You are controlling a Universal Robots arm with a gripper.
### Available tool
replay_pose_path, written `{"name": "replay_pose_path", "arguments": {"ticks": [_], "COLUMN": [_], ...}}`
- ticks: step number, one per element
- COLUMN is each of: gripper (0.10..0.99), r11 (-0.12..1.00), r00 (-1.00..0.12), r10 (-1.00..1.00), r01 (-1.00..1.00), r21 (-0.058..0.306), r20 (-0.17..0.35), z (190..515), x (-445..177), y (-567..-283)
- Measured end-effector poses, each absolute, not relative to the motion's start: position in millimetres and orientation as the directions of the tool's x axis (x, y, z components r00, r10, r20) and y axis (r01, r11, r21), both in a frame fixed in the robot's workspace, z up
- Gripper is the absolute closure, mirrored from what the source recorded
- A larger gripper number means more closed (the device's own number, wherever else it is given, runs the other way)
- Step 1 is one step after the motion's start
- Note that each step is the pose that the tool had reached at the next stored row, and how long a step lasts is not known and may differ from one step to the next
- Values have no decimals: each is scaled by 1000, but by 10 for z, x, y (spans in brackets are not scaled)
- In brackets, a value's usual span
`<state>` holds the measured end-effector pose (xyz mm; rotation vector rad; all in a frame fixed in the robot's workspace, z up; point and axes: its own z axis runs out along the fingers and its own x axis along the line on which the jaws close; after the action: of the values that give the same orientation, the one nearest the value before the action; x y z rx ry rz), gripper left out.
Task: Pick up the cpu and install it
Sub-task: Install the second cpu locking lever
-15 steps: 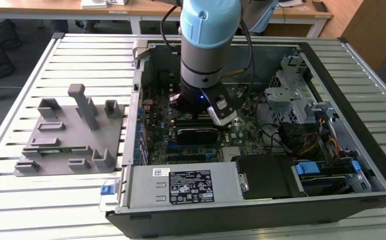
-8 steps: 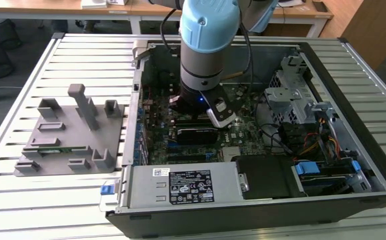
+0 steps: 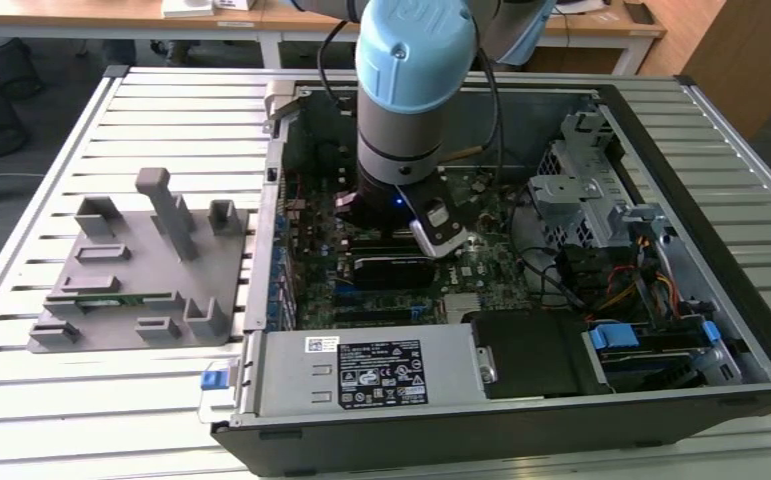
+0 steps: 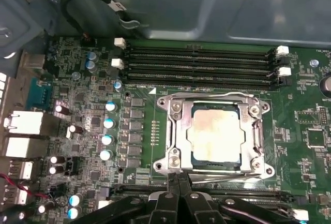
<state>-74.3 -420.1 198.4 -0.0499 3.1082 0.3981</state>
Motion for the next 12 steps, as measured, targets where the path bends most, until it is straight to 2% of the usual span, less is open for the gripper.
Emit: {"name": "replay_pose_path", "arguments": {"ticks": [12], "gripper": [980], "r11": [962], "r00": [-999], "r10": [-31], "r01": [-33], "r21": [272], "r20": [-12], "z": [1937], "x": [-784], "y": [-4207]}}
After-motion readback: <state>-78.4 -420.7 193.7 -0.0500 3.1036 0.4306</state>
